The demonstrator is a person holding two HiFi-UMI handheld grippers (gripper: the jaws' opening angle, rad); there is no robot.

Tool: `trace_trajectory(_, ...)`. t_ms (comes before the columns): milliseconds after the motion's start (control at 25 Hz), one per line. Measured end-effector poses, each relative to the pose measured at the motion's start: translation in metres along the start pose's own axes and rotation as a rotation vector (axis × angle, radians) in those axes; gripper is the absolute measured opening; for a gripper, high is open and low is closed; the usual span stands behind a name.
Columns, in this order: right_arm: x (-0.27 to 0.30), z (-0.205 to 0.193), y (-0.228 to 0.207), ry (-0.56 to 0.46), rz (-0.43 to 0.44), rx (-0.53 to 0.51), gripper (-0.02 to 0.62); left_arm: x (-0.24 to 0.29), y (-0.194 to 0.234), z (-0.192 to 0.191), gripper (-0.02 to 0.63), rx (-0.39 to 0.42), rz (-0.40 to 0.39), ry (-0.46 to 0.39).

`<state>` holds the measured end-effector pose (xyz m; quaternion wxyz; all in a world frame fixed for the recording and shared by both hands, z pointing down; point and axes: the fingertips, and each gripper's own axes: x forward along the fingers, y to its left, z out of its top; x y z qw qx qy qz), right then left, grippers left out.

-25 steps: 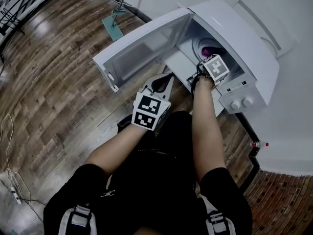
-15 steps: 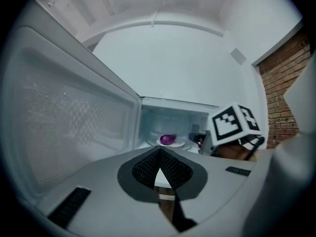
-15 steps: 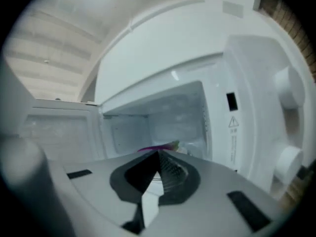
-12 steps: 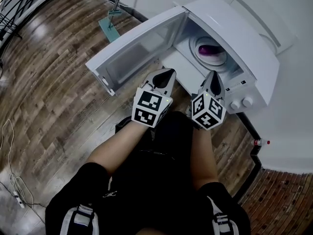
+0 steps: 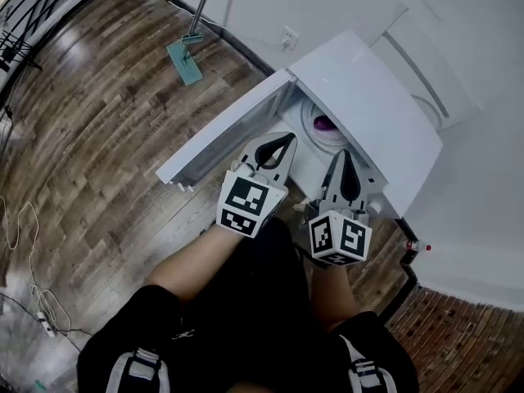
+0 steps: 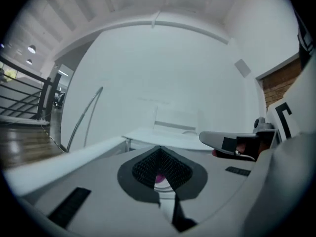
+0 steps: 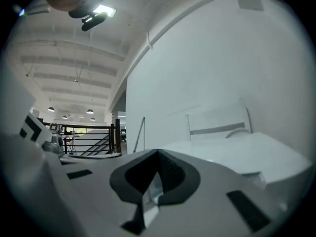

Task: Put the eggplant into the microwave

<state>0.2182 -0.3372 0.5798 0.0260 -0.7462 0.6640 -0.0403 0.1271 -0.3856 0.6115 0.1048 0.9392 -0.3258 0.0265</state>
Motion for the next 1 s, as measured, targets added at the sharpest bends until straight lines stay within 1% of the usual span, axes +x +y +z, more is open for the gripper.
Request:
trace_trajectory(80, -0.003, 0.043, 0.002, 0.032, -0.012, -0.004, 0.012, -0.008, -0.01, 0.048, 0.0, 0.006, 0.003, 0.015)
trace_trajectory(160, -0.01, 0.093, 0.002, 0.055, -0.041, -0.012, 0.012, -0.019, -0.026, 0.104, 0.0, 0.024, 0.0, 0.022)
trace_trajectory(280, -0.033, 0.17, 0.003, 0.09, -0.076, -0.003, 0.012, -0.046, -0.057, 0.185, 0.0, 0.087, 0.007, 0.039)
trace_trajectory(360, -0.051, 0.214, 0.003, 0.112, -0.088, 0.008, 0.012, -0.064, -0.075, 0.226, 0.0, 0.112, 0.019, 0.063)
trace_trajectory(480, -0.075, 0.264, 0.009, 0.126, -0.084, 0.02, 0.012, -0.09, -0.095, 0.273, 0.0, 0.103, 0.039, 0.079)
trace_trajectory(560, -0.087, 0.285, 0.014, 0.12, -0.072, 0.028, 0.012, -0.102, -0.104, 0.295, 0.0, 0.092, 0.042, 0.069)
trace_trajectory(680, -0.105, 0.302, 0.015, 0.104, -0.055, 0.044, 0.012, -0.113, -0.12, 0.313, 0.0, 0.097, 0.043, 0.054)
trace_trajectory(800, -0.116, 0.31, 0.009, 0.098, -0.041, 0.054, 0.012, -0.117, -0.136, 0.32, 0.0, 0.084, 0.04, 0.045)
trace_trajectory(1000, -0.125, 0.314, 0.0, 0.101, -0.011, 0.049, 0.012, -0.117, -0.149, 0.318, 0.0, 0.077, 0.059, 0.045)
